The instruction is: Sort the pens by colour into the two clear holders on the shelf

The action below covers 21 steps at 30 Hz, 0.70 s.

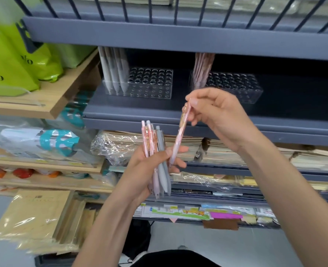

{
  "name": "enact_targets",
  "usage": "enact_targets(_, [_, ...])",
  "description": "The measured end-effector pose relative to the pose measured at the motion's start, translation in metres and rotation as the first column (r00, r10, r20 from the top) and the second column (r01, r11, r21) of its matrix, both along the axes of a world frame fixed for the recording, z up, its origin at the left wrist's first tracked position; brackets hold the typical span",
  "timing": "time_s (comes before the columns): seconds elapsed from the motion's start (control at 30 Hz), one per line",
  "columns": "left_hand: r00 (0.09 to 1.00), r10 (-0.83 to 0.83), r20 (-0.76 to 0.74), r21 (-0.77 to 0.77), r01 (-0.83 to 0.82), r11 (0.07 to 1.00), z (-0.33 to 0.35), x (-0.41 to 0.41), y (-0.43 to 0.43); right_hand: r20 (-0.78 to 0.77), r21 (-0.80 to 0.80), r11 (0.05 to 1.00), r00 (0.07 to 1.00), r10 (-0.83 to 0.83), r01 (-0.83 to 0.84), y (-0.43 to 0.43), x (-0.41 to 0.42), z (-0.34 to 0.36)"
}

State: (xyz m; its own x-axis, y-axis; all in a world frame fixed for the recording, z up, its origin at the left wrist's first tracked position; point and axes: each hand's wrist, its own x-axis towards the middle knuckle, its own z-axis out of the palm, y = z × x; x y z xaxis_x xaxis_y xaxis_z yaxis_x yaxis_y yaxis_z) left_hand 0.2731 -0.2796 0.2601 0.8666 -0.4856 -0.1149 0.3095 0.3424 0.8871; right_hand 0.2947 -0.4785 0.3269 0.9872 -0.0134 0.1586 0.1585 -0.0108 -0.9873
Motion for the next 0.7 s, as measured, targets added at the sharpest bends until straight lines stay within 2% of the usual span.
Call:
enact_targets(0.1, [0.998,0.053,0.025,0.025,-0.053,0.998,-0.004,0.001,-0.016,-0.074,-0.066,0.998,0.997,-0.009,0.004,-0.007,-0.009,-0.008])
enact_targets(0.17, [0.998,0.066,0.020,0.026,-0.067,0.997,-0.006,0.001,-0.026,-0.084,-0.157,0.988,0.996,-0.022,0.009,-0.014,-0.014,-0.010])
enact_targets(0.23, [0.998,0.068,0.006,-0.007,-0.068,0.998,-0.007,-0.001,-0.035,-0.067,-0.183,0.983,0.997,-0.031,0.018,-0.023,-0.017,-0.007])
enact_targets(0.3, [0.998,0.058,0.009,-0.048,-0.057,0.997,-0.008,-0.003,-0.042,0.002,-0.173,0.982,0.997,-0.077,0.076,-0.036,-0.016,0.001])
enact_targets(0.37, [0.998,0.050,0.033,-0.046,-0.049,0.998,-0.009,-0.005,-0.046,0.108,-0.127,0.969,0.974,-0.197,0.210,-0.049,-0.011,0.011])
enact_targets(0.47, [0.997,0.045,0.063,-0.022,-0.044,0.999,-0.010,-0.007,-0.049,0.248,-0.046,0.905,0.882,-0.400,0.423,-0.066,-0.001,0.021])
enact_targets(0.53, [0.996,0.049,0.070,-0.004,-0.049,0.999,-0.011,-0.008,-0.050,0.297,-0.027,0.875,0.840,-0.454,0.483,-0.071,0.006,0.023])
enact_targets(0.6, [0.996,0.053,0.067,0.011,-0.054,0.998,-0.011,-0.009,-0.050,0.331,-0.055,0.870,0.831,-0.447,0.490,-0.072,0.014,0.020])
enact_targets(0.7, [0.996,0.061,0.061,0.022,-0.063,0.998,-0.011,-0.007,-0.047,0.361,-0.212,0.831,0.832,-0.422,0.514,-0.070,0.025,0.016])
